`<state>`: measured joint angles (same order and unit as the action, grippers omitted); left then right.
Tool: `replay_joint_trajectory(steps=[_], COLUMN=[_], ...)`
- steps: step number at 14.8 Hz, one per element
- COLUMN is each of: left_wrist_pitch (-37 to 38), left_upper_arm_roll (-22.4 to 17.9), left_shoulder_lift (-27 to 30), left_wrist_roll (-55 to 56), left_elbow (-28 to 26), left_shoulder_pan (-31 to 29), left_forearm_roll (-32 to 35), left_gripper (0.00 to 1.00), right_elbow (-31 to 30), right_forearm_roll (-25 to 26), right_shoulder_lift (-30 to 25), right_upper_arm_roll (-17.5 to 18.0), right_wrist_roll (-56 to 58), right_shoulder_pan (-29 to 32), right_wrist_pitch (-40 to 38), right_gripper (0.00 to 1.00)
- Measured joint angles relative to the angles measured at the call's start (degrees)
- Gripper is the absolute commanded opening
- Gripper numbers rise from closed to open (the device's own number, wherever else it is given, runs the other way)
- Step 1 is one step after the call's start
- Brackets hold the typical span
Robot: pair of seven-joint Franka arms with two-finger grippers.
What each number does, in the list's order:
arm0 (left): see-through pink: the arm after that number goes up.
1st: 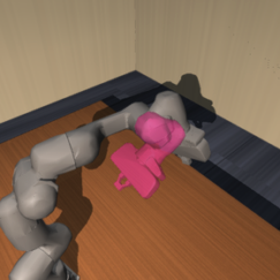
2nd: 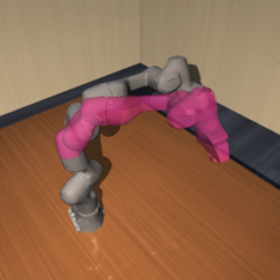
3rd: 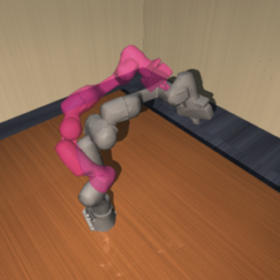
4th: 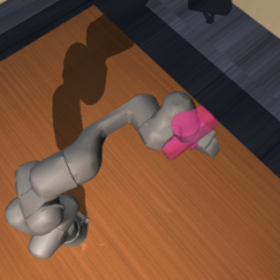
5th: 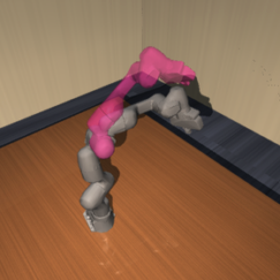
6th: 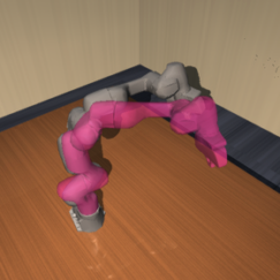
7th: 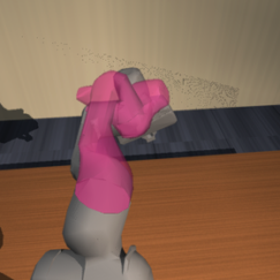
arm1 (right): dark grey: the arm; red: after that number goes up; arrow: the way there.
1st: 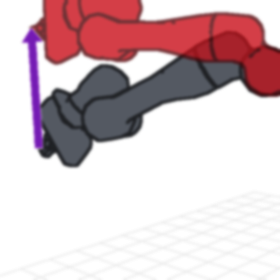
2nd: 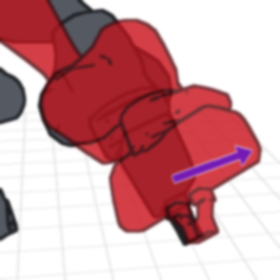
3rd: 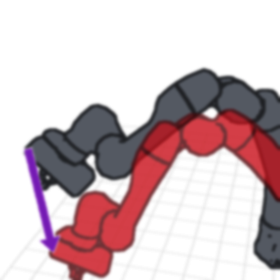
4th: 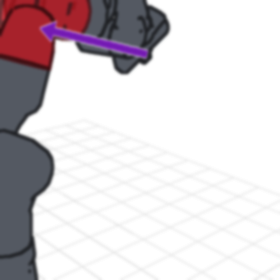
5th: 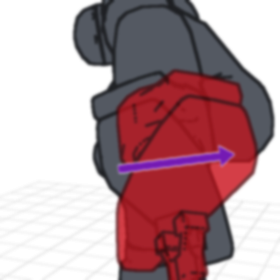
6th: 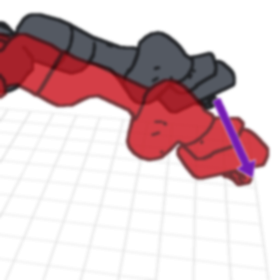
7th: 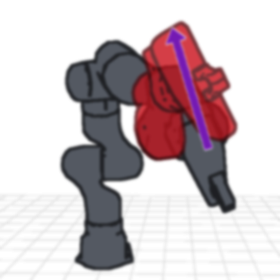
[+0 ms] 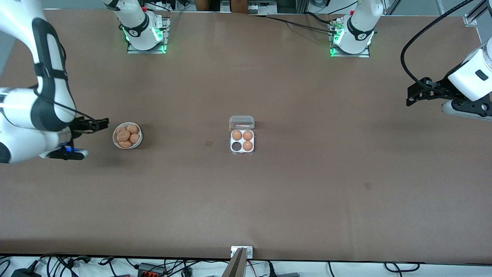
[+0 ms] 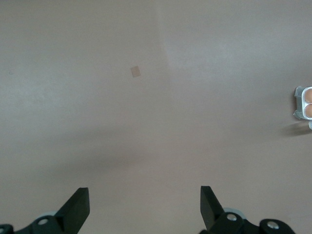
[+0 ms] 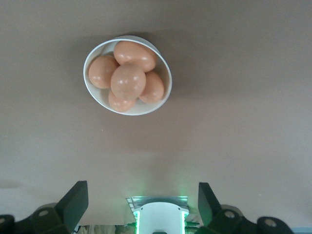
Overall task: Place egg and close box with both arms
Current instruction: 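Move the right gripper over the white bowl of eggs, then lower the right gripper and grasp one brown egg from the bowl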
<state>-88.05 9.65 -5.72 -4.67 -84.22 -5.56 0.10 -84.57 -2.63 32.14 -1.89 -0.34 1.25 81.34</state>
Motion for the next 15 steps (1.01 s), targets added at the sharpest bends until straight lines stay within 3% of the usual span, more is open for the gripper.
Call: replay_joint_trajectory(steps=[15], left_wrist_pitch=[0.00], left_upper_arm_roll=[0.00], left_shoulder_lift=[0.00], left_wrist_roll=[0.00], left_elbow=[0.00], left_shoulder_pan=[0.00], left_forearm_roll=[0.00], left_gripper=[1.00], right_elbow=[0.31], right_forearm_roll=[-0.49], right_shoulder_lift=[9.46], right_upper_arm_roll=[0.02], right_wrist_roll=[-0.09], right_shoulder_pan=[-1.44], right_wrist_pitch=[9.67], right_gripper=[1.00])
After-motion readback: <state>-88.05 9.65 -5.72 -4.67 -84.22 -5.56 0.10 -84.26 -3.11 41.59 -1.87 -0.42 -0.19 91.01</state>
